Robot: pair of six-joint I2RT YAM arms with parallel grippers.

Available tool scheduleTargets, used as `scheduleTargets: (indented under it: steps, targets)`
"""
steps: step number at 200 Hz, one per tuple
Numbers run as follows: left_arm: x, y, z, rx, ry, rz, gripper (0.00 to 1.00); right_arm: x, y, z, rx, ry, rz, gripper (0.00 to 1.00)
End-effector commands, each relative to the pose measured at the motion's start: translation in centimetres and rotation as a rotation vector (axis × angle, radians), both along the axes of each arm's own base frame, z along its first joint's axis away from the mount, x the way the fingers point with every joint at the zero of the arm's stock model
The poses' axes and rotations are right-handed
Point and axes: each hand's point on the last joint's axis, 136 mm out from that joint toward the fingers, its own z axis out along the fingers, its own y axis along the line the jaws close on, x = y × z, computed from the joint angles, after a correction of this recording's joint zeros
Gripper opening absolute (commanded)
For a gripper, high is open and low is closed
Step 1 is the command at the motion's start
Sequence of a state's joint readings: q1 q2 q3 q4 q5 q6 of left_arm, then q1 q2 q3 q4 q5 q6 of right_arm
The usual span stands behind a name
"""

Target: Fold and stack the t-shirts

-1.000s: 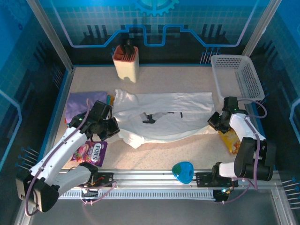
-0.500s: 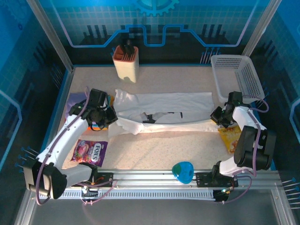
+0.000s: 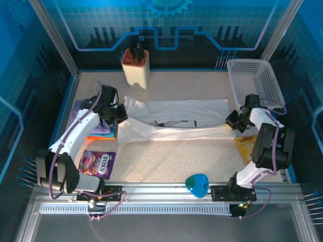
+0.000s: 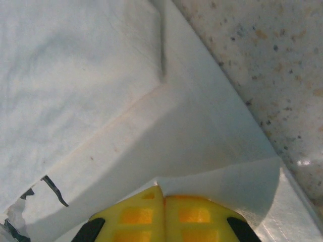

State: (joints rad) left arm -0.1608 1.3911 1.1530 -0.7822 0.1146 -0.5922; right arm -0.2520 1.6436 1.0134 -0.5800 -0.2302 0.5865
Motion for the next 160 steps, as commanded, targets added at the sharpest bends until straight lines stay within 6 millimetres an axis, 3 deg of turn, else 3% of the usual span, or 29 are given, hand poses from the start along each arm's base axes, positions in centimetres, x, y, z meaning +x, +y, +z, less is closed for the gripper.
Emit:
scheduleTargets:
  steps: [1,120,129,136,150,160]
  targets:
    - [1.5,-0.1,0.7,-0.011,-0.037,-0.021,0.00,1.6,-0.6,0.8,0.007,-0.037,-0.022,0.00]
    - [4.8,1.4,-0.4,0.051,-0.034,0.002,0.00,2.9,0.0,-0.2,-0.014,-0.024,0.002,0.00]
    - [5.1,1.7,-0.7,0.059,-0.029,0.006,0.00,3.0,0.0,0.0,-0.018,-0.028,0.005,0.03]
    - [5.3,2.0,-0.9,0.073,-0.026,0.011,0.06,3.0,0.0,0.1,-0.022,-0.030,0.005,0.06]
    - [6.1,3.0,-1.4,0.107,-0.023,0.029,0.07,3.0,0.2,0.4,-0.024,-0.041,0.007,0.17]
    - [6.8,3.5,-1.7,0.116,-0.028,0.041,0.15,2.9,0.3,0.6,-0.027,-0.048,0.010,0.25]
